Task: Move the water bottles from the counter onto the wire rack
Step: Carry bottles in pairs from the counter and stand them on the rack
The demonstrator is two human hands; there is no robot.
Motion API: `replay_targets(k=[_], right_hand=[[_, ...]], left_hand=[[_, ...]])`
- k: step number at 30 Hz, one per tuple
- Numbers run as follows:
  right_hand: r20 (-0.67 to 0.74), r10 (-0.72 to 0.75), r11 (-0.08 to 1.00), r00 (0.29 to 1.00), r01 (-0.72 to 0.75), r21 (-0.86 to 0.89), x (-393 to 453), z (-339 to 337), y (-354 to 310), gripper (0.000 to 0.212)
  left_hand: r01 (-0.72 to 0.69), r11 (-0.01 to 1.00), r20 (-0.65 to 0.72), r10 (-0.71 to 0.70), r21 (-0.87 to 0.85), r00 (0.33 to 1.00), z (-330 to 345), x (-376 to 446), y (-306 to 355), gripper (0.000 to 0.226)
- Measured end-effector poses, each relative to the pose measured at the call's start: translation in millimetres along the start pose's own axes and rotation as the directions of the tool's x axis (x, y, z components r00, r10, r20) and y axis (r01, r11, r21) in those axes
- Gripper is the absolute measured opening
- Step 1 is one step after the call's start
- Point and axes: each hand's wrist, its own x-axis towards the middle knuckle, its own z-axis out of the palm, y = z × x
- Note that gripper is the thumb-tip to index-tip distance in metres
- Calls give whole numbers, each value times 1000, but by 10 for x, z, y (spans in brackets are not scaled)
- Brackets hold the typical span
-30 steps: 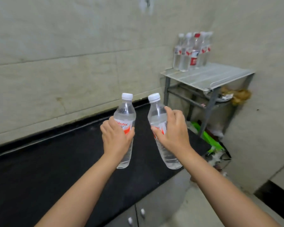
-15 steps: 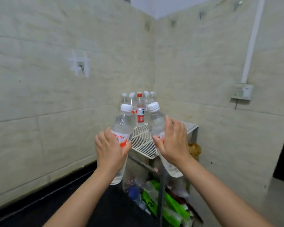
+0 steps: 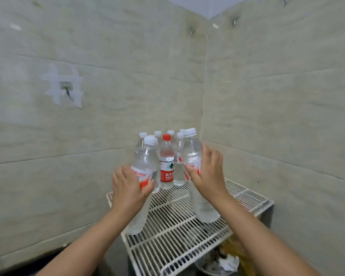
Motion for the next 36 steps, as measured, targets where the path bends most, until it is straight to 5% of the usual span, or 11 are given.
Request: replay_targets(k=[7,12,18,25,32,36], right_hand=[[289,-6,943,957,-90,320,570,665,868,73],[367,-11,854,930,-182,487,783,991,1086,74],[389,-73,839,918,-155,522,790,1205,1224,76],[516,-64,883,854,-193,428,892,1006,1329,78],[528,-60,910,847,-171,379,1240,786,1288,45],[598,-252,927,761,13,374,1536,610,1258,45]], left_hand=[[300,951,-55,-296,73,953,925,473,295,64],[424,901,-166,-406,94,899,1353,626,304,64],[499,866,-291,-471,24,833,1526,664,271,73],[543,838,-239,-517,54,822,1453,524,319,82],[315,921,-168,-282,227,945,1020,575,470,58],[43,935,13,-51,353,999,756,997,636,47]])
